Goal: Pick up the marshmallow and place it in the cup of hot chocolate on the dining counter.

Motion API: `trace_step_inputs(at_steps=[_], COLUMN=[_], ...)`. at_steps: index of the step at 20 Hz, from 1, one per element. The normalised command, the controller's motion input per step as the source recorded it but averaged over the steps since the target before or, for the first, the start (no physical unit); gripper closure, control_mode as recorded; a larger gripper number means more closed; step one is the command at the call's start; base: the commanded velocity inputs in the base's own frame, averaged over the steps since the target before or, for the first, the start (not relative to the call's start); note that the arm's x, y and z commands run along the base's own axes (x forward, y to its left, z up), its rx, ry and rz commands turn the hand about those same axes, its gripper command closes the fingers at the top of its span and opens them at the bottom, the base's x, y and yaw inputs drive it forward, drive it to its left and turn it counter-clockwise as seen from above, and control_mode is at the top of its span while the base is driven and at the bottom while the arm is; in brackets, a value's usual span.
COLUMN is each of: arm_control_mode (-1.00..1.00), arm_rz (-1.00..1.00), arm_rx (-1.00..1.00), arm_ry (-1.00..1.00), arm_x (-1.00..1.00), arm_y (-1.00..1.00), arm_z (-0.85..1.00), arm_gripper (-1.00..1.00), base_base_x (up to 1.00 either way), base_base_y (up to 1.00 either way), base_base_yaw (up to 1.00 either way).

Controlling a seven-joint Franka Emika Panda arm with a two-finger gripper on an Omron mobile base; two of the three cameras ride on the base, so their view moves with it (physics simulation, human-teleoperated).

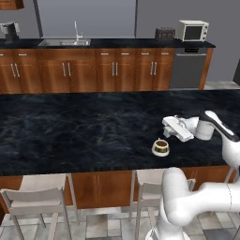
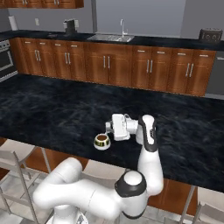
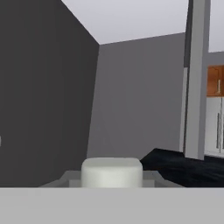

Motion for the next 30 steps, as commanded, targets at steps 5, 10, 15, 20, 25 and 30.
trace_step_inputs(at_steps=[5, 10, 15, 20, 25, 30], arm_control_mode=[-1.0, -1.0, -1.0, -1.0, -1.0, -1.0], arm_rz=[-0.01, -0.01, -0.01, -0.02, -0.01, 0.0], arm_rx=[-0.01, 0.0, -0.01, -0.01, 0.0, 0.0], arm_ry=[0.0, 0.0, -0.05, -0.03, -0.01, 0.0], arm_x=[0.0, -0.01, 0.0, 0.0, 0.0, 0.08], arm_y=[0.02, 0.03, 0.17, 0.11, 0.02, 0.0], arm_z=[-0.04, -0.13, -0.12, -0.09, -0.14, -0.2], arm_gripper=[1.0, 1.0, 1.0, 1.0, 1.0, 1.0], base_base_x=[0.0, 0.0, 0.0, 0.0, 0.0, 0.0], base_base_y=[0.0, 0.0, 0.0, 0.0, 0.0, 0.0], base_base_yaw=[0.0, 0.0, 0.0, 0.0, 0.0, 0.0])
